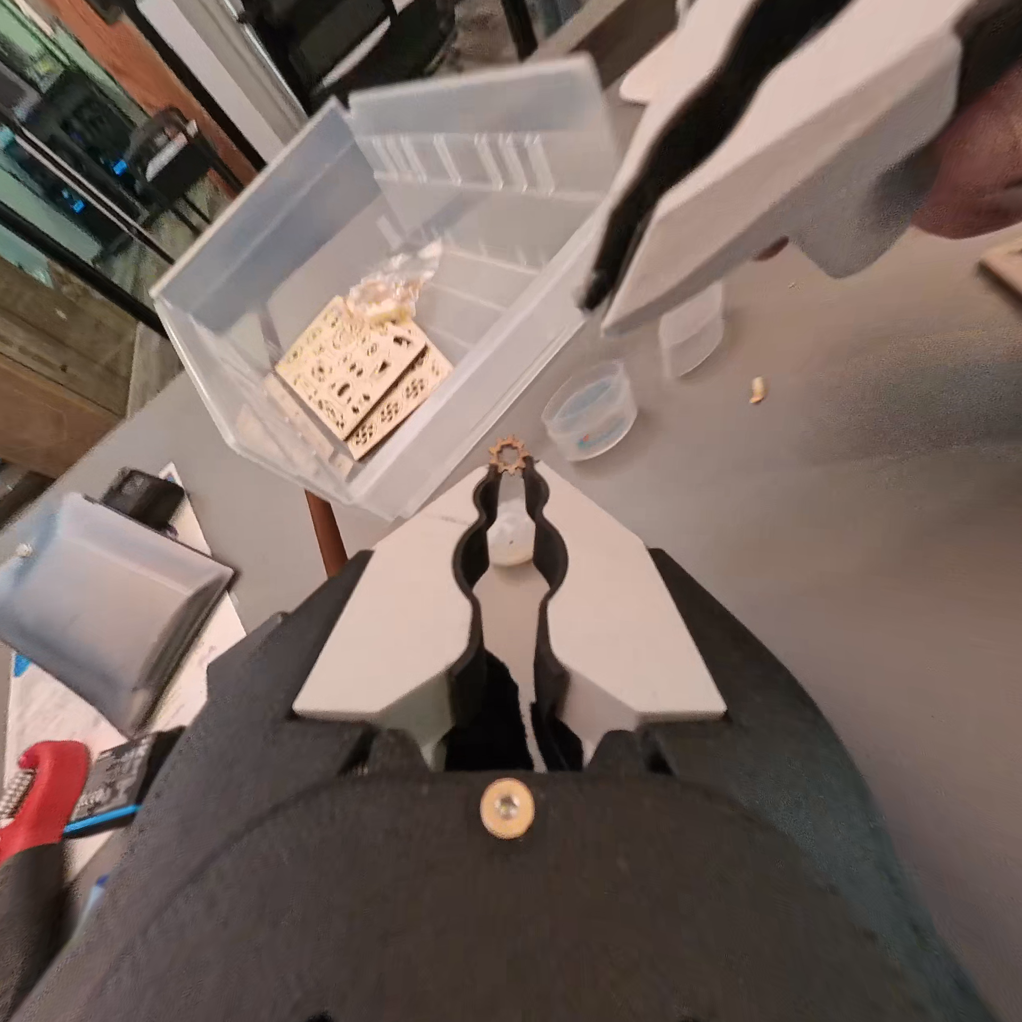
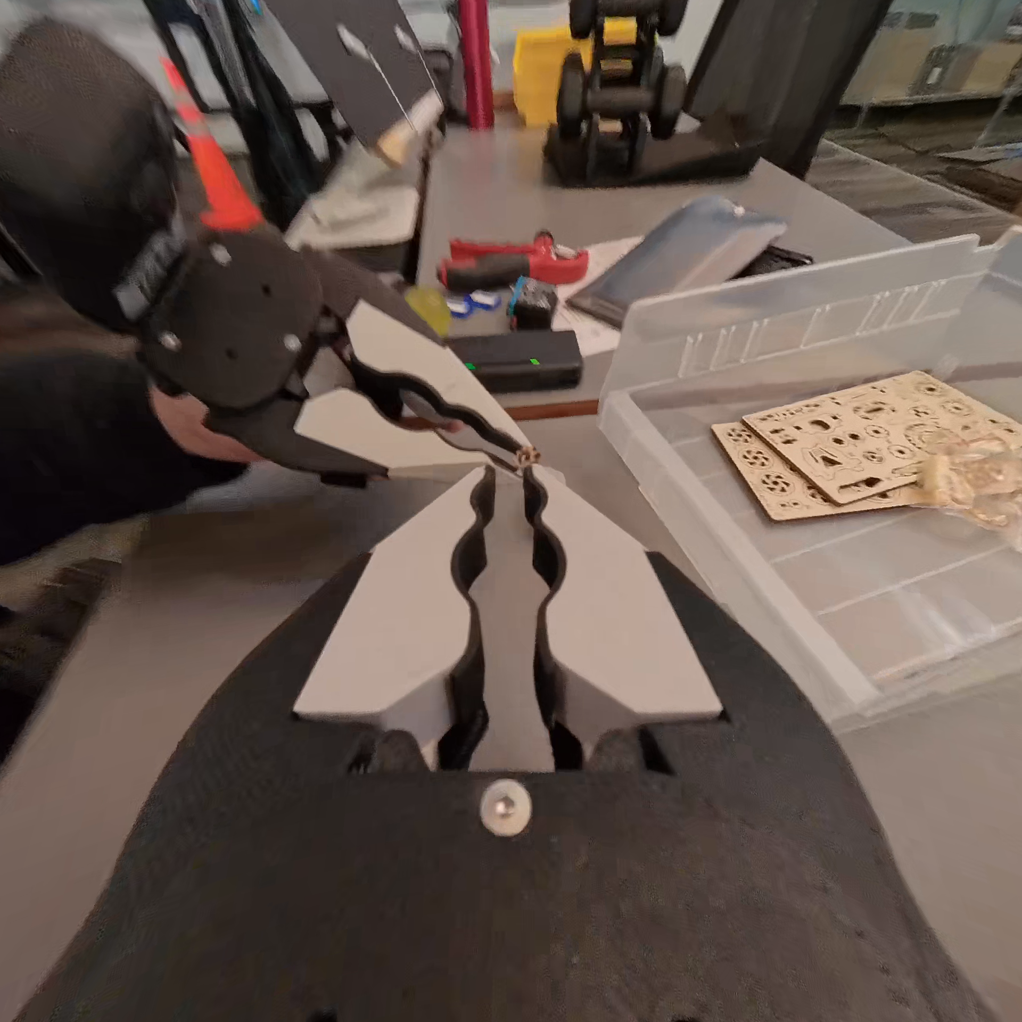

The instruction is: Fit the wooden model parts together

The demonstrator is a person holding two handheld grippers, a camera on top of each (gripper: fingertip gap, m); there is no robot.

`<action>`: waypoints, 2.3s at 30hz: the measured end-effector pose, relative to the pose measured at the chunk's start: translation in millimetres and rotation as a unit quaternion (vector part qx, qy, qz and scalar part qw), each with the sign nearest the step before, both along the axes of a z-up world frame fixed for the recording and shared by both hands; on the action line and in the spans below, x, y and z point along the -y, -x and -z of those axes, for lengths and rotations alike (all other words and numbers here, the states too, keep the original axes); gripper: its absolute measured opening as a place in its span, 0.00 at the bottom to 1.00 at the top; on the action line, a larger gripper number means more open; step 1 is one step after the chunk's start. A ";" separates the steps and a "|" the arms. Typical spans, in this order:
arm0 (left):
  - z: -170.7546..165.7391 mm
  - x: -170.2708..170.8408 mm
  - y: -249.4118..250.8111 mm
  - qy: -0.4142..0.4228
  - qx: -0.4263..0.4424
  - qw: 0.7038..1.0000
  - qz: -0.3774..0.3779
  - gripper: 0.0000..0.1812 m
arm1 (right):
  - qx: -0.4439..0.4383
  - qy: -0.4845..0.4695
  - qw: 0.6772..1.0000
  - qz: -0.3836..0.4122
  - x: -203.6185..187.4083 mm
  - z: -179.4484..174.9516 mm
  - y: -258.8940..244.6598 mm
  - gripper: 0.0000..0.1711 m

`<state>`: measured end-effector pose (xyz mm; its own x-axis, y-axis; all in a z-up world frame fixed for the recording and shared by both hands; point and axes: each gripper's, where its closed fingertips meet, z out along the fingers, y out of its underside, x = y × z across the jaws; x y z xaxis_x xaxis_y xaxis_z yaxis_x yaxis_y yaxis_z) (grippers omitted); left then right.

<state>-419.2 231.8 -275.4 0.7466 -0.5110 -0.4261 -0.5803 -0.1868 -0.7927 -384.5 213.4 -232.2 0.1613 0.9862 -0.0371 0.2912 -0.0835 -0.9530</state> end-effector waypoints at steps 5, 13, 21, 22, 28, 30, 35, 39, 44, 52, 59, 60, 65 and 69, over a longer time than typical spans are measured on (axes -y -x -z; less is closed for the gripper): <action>-40.8 26.6 -44.7 -0.068 -0.016 0.997 0.038 0.04 | -0.054 0.074 0.996 -0.015 17.1 -35.4 -31.9 0.06; -85.4 50.8 -102.3 -0.156 -0.066 0.983 0.075 0.04 | -0.065 0.135 0.988 -0.031 42.9 -51.3 -68.2 0.10; -102.9 61.6 -129.8 -0.194 -0.090 0.971 0.110 0.04 | -0.089 0.178 0.978 -0.054 56.6 -67.8 -87.4 0.06; -104.4 62.4 -131.4 -0.199 -0.095 0.969 0.112 0.04 | -0.091 0.185 0.977 -0.057 58.1 -69.1 -89.1 0.06; -113.8 68.2 -143.3 -0.232 -0.132 0.956 0.125 0.04 | -0.098 0.182 0.976 -0.063 61.4 -76.0 -100.7 0.01; -117.0 70.9 -147.7 -0.240 -0.130 0.953 0.131 0.04 | -0.097 0.183 0.976 -0.068 64.2 -78.9 -104.9 0.01; -124.8 72.0 -158.1 -0.236 -0.071 0.960 0.134 0.04 | -0.091 0.173 0.978 -0.074 73.5 -90.0 -116.6 0.19; -135.7 72.5 -168.7 -0.231 -0.020 0.963 0.137 0.04 | -0.089 0.115 0.989 -0.040 71.1 -99.4 -136.7 0.16; -142.1 77.0 -189.8 -0.229 0.003 0.960 0.159 0.04 | -0.105 0.092 0.990 -0.024 76.1 -114.2 -153.5 0.16; -148.0 85.3 -220.7 -0.250 -0.030 0.949 0.188 0.04 | -0.104 0.121 0.987 -0.005 77.3 -111.3 -174.2 0.01; -152.4 91.4 -243.0 -0.247 -0.049 0.945 0.210 0.04 | -0.119 0.140 0.983 -0.008 83.7 -115.3 -196.5 0.01; -152.4 91.7 -245.7 -0.243 -0.047 0.946 0.210 0.04 | -0.118 0.145 0.982 -0.011 85.1 -115.5 -200.2 0.05; -151.2 94.3 -257.7 -0.190 0.019 0.958 0.212 0.04 | -0.119 0.144 0.982 0.005 85.8 -119.1 -231.5 0.20; -148.8 97.4 -265.2 -0.126 0.095 0.965 0.211 0.04 | -0.031 0.050 0.998 0.037 88.9 -100.3 -272.8 0.12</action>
